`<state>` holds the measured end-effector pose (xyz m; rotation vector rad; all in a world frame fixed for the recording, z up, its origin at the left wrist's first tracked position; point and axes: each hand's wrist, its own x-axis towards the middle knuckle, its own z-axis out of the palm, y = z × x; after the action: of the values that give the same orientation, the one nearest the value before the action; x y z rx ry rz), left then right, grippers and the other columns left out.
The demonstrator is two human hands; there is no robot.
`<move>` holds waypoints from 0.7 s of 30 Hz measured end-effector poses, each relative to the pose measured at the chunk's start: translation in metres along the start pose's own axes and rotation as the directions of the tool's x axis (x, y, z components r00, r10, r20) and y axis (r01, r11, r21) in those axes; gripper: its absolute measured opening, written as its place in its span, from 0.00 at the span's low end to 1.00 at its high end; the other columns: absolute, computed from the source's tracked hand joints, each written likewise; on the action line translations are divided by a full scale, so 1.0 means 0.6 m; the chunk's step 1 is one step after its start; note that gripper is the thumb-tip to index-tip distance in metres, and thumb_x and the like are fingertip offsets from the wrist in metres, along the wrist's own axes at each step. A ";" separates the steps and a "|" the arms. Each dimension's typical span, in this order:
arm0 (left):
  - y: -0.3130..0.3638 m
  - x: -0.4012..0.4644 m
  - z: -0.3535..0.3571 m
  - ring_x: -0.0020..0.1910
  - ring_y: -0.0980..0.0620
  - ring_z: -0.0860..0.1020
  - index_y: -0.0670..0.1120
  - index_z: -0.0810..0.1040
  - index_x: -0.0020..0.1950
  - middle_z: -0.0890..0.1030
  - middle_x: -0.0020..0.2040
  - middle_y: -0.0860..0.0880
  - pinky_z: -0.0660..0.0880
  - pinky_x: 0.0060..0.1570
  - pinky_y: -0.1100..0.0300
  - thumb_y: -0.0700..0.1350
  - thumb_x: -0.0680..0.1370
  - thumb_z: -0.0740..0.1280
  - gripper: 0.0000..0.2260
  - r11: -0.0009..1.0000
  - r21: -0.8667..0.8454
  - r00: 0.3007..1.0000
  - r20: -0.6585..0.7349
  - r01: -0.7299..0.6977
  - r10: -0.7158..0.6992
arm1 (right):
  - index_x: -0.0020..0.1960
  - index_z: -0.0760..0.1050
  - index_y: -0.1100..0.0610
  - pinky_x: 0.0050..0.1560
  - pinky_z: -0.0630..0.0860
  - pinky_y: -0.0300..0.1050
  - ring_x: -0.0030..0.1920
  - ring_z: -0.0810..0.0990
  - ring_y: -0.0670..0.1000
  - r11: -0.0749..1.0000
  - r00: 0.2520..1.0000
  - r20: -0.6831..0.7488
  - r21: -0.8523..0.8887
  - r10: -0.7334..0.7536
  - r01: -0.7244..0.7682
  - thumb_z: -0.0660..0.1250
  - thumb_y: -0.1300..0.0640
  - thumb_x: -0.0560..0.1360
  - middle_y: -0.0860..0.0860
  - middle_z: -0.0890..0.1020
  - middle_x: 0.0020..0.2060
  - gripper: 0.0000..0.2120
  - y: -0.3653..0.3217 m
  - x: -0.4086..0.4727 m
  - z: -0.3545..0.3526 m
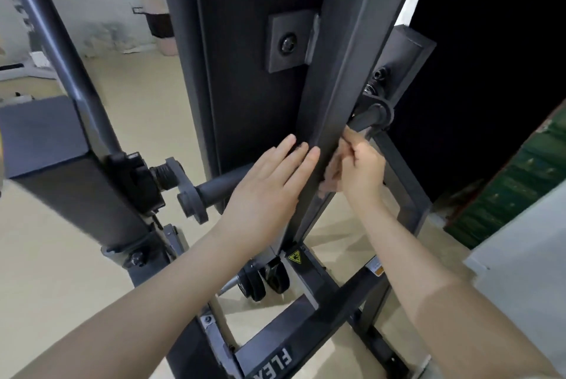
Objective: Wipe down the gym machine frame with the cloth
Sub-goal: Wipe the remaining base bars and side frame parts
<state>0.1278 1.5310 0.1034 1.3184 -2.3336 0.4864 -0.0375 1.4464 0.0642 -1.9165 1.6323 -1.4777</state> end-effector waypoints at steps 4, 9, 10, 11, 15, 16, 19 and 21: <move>-0.025 -0.059 -0.031 0.64 0.40 0.74 0.38 0.73 0.66 0.78 0.62 0.41 0.72 0.61 0.47 0.33 0.67 0.75 0.28 0.996 -0.054 0.998 -0.004 -0.065 0.065 | 0.58 0.78 0.57 0.55 0.68 0.28 0.53 0.74 0.33 0.979 0.940 -0.295 0.162 0.170 -0.126 0.58 0.67 0.78 0.38 0.76 0.51 0.15 -0.077 -0.084 -0.013; -0.083 -0.127 -0.065 0.56 0.40 0.77 0.37 0.77 0.61 0.79 0.56 0.40 0.77 0.49 0.49 0.32 0.64 0.76 0.26 1.000 0.010 0.998 -0.053 -0.028 0.029 | 0.56 0.79 0.61 0.54 0.65 0.23 0.51 0.73 0.37 0.997 0.960 -0.282 0.068 -0.001 0.021 0.58 0.65 0.77 0.44 0.73 0.52 0.13 -0.168 -0.129 0.036; -0.091 -0.135 -0.071 0.55 0.40 0.77 0.38 0.77 0.61 0.79 0.56 0.40 0.77 0.47 0.49 0.32 0.65 0.75 0.24 1.000 0.013 0.998 -0.060 -0.006 0.007 | 0.58 0.78 0.61 0.55 0.67 0.27 0.53 0.74 0.41 0.999 0.980 -0.196 0.046 -0.015 0.025 0.58 0.65 0.78 0.47 0.75 0.54 0.13 -0.182 -0.130 0.056; -0.097 -0.139 -0.075 0.55 0.40 0.77 0.38 0.78 0.60 0.79 0.55 0.41 0.77 0.45 0.51 0.33 0.66 0.75 0.23 1.000 0.012 0.998 -0.064 0.023 -0.022 | 0.59 0.78 0.61 0.59 0.68 0.32 0.57 0.75 0.47 0.999 0.995 -0.099 0.036 -0.028 0.032 0.58 0.65 0.78 0.51 0.76 0.57 0.14 -0.195 -0.134 0.076; -0.105 -0.149 -0.075 0.54 0.43 0.79 0.38 0.79 0.56 0.80 0.54 0.43 0.77 0.32 0.59 0.37 0.68 0.76 0.17 0.990 -0.078 0.988 -0.088 0.117 -0.124 | 0.65 0.73 0.66 0.73 0.58 0.45 0.72 0.62 0.51 0.988 0.982 0.114 0.041 -0.153 0.149 0.56 0.59 0.79 0.59 0.73 0.66 0.18 -0.210 -0.177 0.134; -0.107 -0.152 -0.071 0.54 0.43 0.79 0.37 0.79 0.56 0.80 0.55 0.43 0.77 0.32 0.59 0.37 0.68 0.76 0.17 0.986 -0.115 0.987 -0.085 0.122 -0.133 | 0.66 0.72 0.65 0.74 0.57 0.47 0.72 0.62 0.52 0.974 0.960 0.167 0.015 -0.223 0.224 0.54 0.60 0.80 0.59 0.73 0.67 0.19 -0.203 -0.180 0.131; -0.112 -0.157 -0.064 0.57 0.42 0.79 0.36 0.79 0.57 0.80 0.57 0.42 0.80 0.40 0.56 0.38 0.68 0.76 0.19 0.974 -0.190 0.985 -0.093 0.127 -0.147 | 0.66 0.72 0.64 0.73 0.59 0.55 0.70 0.67 0.60 0.955 0.953 0.202 -0.145 -0.227 0.258 0.55 0.66 0.78 0.60 0.74 0.65 0.19 -0.157 -0.146 0.111; -0.115 -0.159 -0.062 0.57 0.42 0.79 0.35 0.79 0.56 0.80 0.57 0.41 0.78 0.48 0.55 0.39 0.69 0.76 0.18 0.969 -0.220 0.982 -0.127 0.110 -0.140 | 0.67 0.71 0.63 0.73 0.58 0.54 0.71 0.65 0.59 0.982 0.998 0.056 -0.182 -0.037 0.047 0.56 0.70 0.77 0.59 0.71 0.68 0.20 -0.143 -0.116 0.104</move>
<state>0.2385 1.5842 0.0926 1.2763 -2.1057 0.2719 0.0722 1.5098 0.0581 -2.0786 1.7696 -1.3209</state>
